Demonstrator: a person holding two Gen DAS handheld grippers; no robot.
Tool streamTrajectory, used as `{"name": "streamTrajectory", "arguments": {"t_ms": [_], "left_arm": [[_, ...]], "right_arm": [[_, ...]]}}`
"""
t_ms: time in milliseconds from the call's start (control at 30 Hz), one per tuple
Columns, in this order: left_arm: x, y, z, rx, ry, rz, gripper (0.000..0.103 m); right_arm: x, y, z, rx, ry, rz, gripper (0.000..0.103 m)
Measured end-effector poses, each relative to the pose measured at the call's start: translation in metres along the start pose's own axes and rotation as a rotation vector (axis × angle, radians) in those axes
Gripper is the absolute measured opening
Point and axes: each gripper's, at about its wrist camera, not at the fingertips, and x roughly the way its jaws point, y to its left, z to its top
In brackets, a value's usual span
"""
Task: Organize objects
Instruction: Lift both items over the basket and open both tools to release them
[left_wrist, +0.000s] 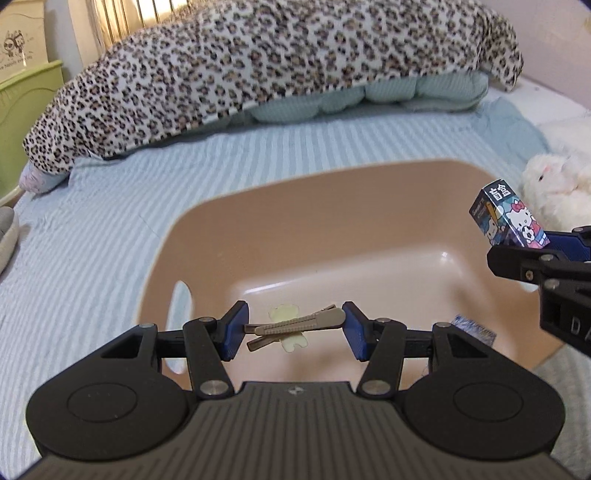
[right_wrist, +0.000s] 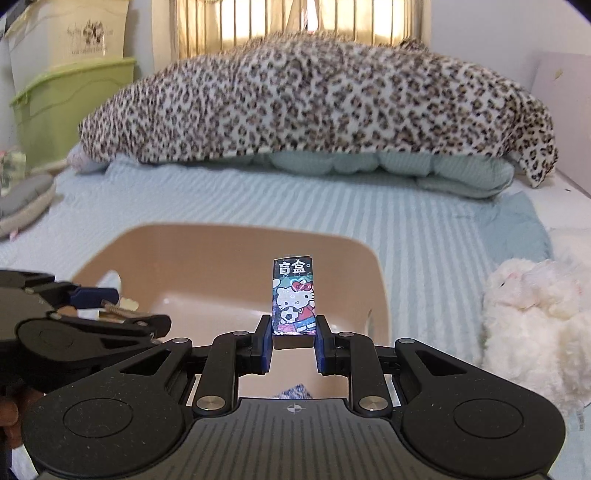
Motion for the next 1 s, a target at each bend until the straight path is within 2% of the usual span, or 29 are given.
{"name": "streamTrajectory", "arguments": {"t_ms": [233,300,367,400,433,467,533,600,767,1000], "left_arm": [[0.018,0.000,-0.010,-0.014,0.055,0.006,0.057],[0.015,0.002,-0.011,-0.030,0.049,0.006,0.057],[0.009,0.004,-0.009,-0.045,0.027,0.003,0.057],[0.004,0.004,-0.007,-0.051,0.017,-0.002,0.058],[0.000,0.006,-0.006,-0.057,0.009,-0.008,0.063],[-0.005,0.007,-0.005,-0.063,0.002,-0.012,0.072],[-0.016,0.009,-0.004,-0.080,-0.023,-0.009,0.076],[-0.028,0.011,-0.003,-0.090,-0.040,-0.006,0.077],[-0.056,0.016,-0.007,-0.097,-0.067,0.000,0.078],[-0.091,0.027,-0.022,-0.129,-0.084,0.000,0.078]], "right_arm": [[0.020,0.006,-0.012,-0.021,0.068,0.007,0.021],[0.021,0.006,-0.014,-0.018,0.079,0.012,0.033],[0.020,0.006,-0.015,-0.016,0.078,0.013,0.036],[0.017,0.006,-0.015,-0.016,0.073,0.010,0.041],[0.014,0.007,-0.015,-0.018,0.066,0.006,0.044],[0.011,0.006,-0.014,-0.018,0.056,0.004,0.048],[0.002,0.004,-0.013,-0.011,0.037,-0.001,0.058],[-0.008,0.003,-0.011,0.006,0.019,-0.007,0.072],[-0.035,0.000,-0.010,0.014,-0.021,-0.011,0.078],[-0.062,0.004,-0.024,0.004,-0.017,-0.009,0.088]]}}
